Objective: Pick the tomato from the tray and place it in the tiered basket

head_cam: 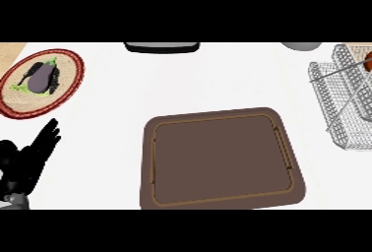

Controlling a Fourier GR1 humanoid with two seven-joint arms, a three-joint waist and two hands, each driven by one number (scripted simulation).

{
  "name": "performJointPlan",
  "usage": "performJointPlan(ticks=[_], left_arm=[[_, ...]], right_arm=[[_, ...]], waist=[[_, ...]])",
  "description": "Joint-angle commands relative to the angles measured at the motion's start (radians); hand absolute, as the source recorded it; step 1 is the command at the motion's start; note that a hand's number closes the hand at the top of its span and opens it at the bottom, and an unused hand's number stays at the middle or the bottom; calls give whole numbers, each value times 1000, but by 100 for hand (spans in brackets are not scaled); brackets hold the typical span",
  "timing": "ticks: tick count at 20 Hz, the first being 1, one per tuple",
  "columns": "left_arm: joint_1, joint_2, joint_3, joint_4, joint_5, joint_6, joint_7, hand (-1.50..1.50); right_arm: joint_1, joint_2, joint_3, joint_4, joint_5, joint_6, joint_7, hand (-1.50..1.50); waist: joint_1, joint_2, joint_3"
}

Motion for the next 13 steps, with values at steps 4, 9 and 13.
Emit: performJointPlan(ticks=[4,9,13], left_arm=[[2,10,8,-8,4,-1,32,0],[35,-1,28,24,9,9,-10,0],[21,0,22,8,15,2,20,0]], right_arm=[[14,-177,-225,85,-197,125,21,-150],[146,-281,-392,148,-351,197,-109,-150],[274,-384,-456,214,-421,378,-198,-150]], waist=[[-21,-2,0],[-42,-4,1],[-35,-2,0]])
